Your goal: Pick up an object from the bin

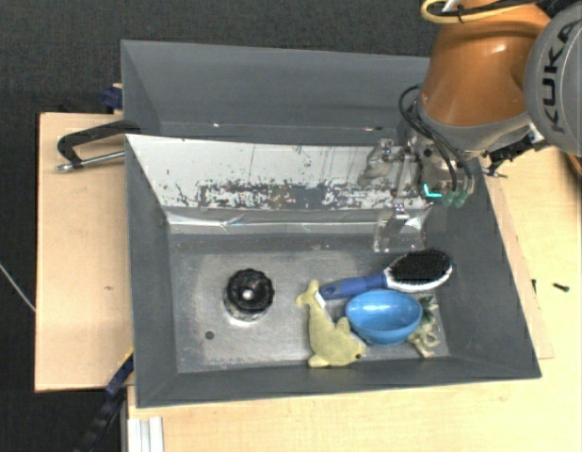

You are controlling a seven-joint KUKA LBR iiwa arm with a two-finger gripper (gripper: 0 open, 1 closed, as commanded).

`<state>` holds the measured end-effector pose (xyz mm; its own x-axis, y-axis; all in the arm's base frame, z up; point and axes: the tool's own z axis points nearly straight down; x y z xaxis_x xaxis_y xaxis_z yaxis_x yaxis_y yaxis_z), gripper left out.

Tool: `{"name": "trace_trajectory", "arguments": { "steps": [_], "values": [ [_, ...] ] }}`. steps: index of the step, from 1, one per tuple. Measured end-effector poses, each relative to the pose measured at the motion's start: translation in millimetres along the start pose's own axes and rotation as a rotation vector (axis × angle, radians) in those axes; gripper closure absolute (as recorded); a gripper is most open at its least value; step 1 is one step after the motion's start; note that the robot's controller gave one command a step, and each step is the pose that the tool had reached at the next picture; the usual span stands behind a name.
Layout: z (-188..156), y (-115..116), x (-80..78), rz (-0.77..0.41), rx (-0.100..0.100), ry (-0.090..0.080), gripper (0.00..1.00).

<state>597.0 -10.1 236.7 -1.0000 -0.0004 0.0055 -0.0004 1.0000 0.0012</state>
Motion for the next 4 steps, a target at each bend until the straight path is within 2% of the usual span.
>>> {"name": "trace_trajectory", "arguments": {
  "steps": [1,2,3,4],
  "values": [
    [163.5,-60.5,90.7,-0.006,-0.002,-0.018,0.0],
    [135.9,-4.3,100.1,0.17,-0.002,-0.012,0.0],
    [132.9,-28.7,101.2,0.377,0.0,-0.011,0.0],
    [164.7,-21.0,95.3,0.593,-0.004,-0.012,0.0]
  ]
}}
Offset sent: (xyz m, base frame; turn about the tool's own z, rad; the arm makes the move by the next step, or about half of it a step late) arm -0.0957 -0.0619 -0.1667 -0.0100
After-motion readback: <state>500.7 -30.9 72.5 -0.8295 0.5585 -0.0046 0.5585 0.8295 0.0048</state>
